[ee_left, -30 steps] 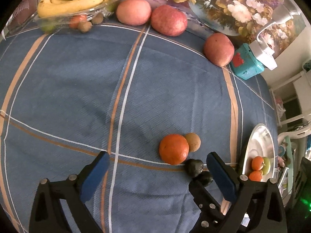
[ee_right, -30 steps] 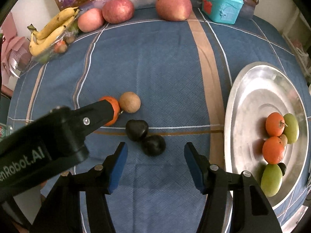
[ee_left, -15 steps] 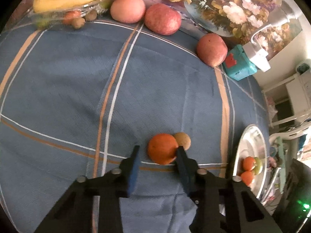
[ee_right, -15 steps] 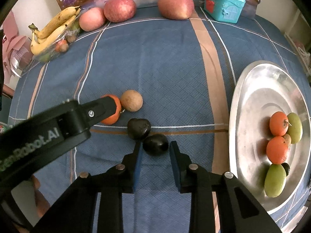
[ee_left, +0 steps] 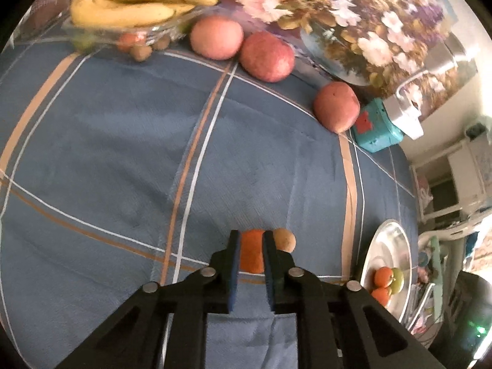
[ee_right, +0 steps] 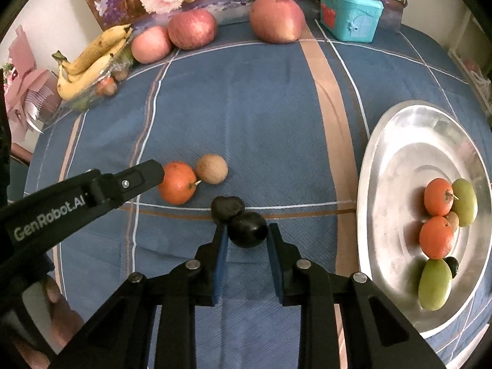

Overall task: Organize fruits
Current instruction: 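Grasp the tangerine with the left tool while the right tool grasps a black plum, then carry the tangerine and black plum over the steel bowl with both tools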

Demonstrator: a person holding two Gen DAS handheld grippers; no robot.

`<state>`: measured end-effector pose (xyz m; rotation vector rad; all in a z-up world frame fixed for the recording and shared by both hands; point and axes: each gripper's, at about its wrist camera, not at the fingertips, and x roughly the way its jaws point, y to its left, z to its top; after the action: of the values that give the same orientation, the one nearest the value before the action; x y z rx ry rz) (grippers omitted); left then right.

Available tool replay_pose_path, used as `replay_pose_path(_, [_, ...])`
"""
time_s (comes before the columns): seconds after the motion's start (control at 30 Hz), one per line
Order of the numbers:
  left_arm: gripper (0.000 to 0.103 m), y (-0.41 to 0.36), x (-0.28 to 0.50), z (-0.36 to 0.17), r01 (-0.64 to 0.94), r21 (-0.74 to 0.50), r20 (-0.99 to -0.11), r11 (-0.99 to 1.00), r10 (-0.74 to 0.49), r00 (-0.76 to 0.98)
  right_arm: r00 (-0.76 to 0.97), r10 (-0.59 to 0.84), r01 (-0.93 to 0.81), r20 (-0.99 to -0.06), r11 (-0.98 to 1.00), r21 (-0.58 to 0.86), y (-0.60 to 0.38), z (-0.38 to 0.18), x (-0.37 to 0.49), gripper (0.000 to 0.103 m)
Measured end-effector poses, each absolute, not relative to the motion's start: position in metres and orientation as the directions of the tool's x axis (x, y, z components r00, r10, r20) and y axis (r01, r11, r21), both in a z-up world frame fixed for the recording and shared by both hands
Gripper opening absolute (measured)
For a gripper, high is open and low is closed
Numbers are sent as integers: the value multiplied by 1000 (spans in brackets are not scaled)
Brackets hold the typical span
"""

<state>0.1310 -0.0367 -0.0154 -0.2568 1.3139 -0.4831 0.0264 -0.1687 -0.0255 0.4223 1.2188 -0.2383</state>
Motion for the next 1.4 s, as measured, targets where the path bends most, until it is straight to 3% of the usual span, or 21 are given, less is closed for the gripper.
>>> replay_pose_path(0.07, [55, -35, 132, -19, 182, -452, -861, 873, -480, 167, 338, 41, 400, -940, 898, 182, -169, -23, 26, 27])
replay_pose_path(0.1, [56, -35, 131, -20, 182, -458, -857, 870, -487, 168, 338, 38, 402, -940, 898, 181, -170, -23, 26, 27])
replay_pose_path(0.33, [53, -52, 123, -25, 240, -437, -865, 867, -478, 152, 332, 43, 414, -942, 891, 186, -174, -24, 24, 27])
replay_pose_path(0.47, [31, -56, 122, -25, 254, -408, -879, 877, -452, 148, 331, 46, 413, -943, 891, 188, -175, -24, 25, 27])
replay_pose_path(1.0, [29, -14, 136, 4, 146, -417, -864, 897, -441, 242, 356, 47, 429, -933, 879, 208, -185, -17, 22, 27])
replay_pose_path(1.4, [29, -15, 131, 23, 164, -427, -846, 889, -457, 273, 378, 26, 513, -925, 826, 233, -217, -3, 6, 27])
